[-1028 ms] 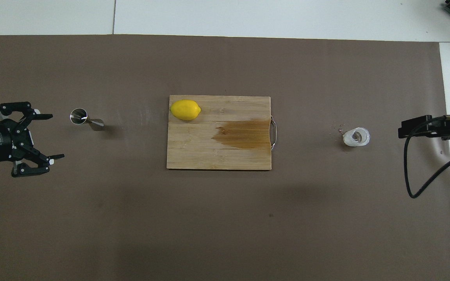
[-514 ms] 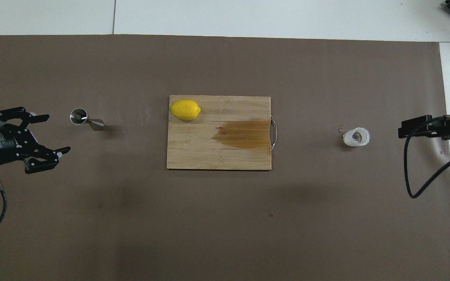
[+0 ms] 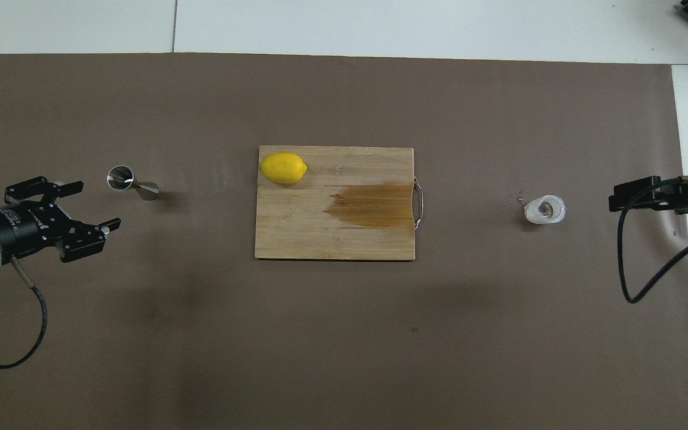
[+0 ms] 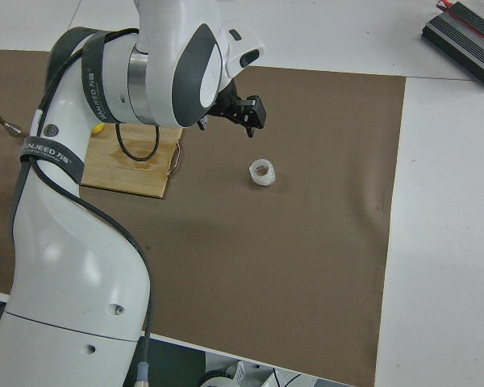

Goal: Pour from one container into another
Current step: 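Open the left gripper and move it toward the small metal cup, then close the left gripper around the small metal cup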

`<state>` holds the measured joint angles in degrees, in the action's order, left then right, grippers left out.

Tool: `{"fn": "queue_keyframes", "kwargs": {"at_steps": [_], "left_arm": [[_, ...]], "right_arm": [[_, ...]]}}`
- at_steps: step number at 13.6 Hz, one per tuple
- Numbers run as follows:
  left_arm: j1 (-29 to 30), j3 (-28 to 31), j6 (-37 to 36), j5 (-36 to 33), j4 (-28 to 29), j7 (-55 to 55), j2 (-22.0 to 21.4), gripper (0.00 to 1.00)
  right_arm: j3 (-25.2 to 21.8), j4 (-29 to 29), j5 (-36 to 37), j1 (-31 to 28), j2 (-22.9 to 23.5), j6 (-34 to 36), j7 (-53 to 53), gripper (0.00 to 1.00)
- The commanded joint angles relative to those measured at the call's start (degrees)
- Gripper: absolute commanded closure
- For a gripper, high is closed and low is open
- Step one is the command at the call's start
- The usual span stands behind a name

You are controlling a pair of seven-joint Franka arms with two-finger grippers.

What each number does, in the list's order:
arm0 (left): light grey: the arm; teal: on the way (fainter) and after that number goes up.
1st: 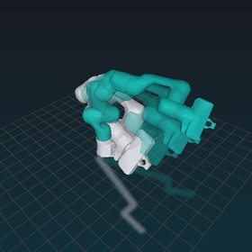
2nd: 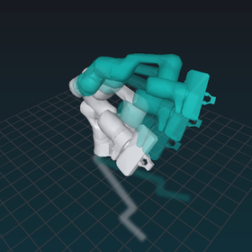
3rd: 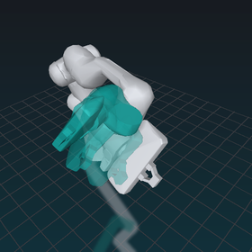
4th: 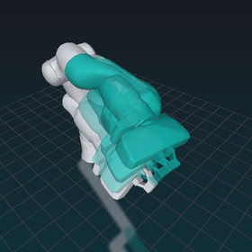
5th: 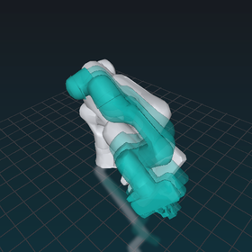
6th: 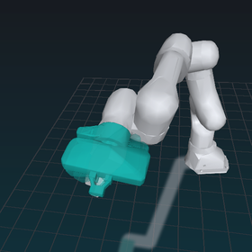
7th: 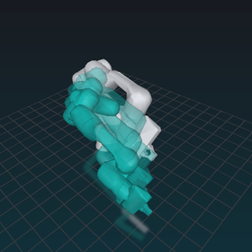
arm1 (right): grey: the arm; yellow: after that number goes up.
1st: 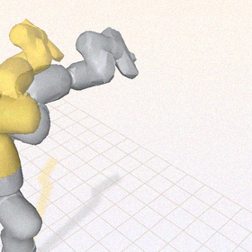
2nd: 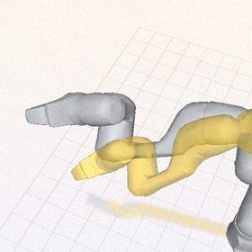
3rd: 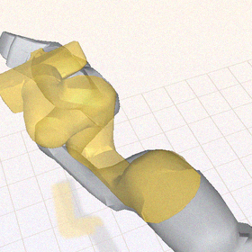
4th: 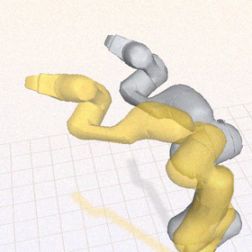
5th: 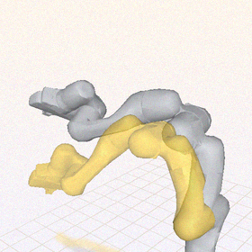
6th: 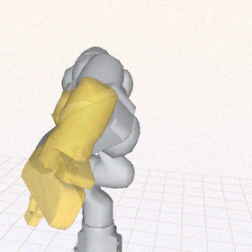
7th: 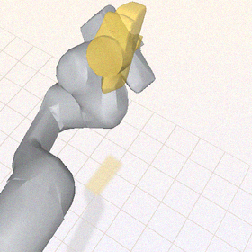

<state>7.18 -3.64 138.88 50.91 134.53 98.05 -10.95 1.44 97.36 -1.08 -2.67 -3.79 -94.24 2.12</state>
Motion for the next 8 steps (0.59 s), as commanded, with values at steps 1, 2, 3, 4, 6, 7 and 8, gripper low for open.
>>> {"fn": "queue_keyframes", "kwargs": {"at_steps": [1,2,3,4,6,7,8], "left_arm": [[0.4,-0.4,3.8,4.4,0.6,0.4,2.8,0.0],[0.3,-0.4,4.9,5.8,0.6,0.3,3.9,0.0],[-0.3,-0.4,6.4,6.6,0.6,0.1,4.5,0.0],[-0.6,-0.4,7.4,6.7,0.6,0.1,5.1,0.0],[-0.6,-0.4,8.8,8.1,0.2,0.1,5.8,0.0],[-0.6,-0.4,10.0,9.9,-0.3,0.1,6.7,0.0],[-0.7,-0.5,11.5,11.1,-0.7,0.1,7.5,0.0]], "right_arm": [[0.3,-0.5,0.1,-0.7,-0.2,1.1,-1.2,0.0],[0.3,-0.5,0.1,-0.7,-0.2,1.1,-1.2,0.0],[0.3,-0.5,0.1,-0.7,-0.2,1.1,-1.2,0.0],[0.3,-0.5,0.1,-0.7,-0.2,1.1,-1.2,0.0],[0.3,-0.5,0.1,-0.7,-0.2,1.1,-1.2,0.0],[0.3,-0.5,0.1,-0.7,-0.2,1.1,-1.2,0.0],[0.3,-0.5,0.1,-0.7,-0.2,1.1,-1.2,0.0]]}}
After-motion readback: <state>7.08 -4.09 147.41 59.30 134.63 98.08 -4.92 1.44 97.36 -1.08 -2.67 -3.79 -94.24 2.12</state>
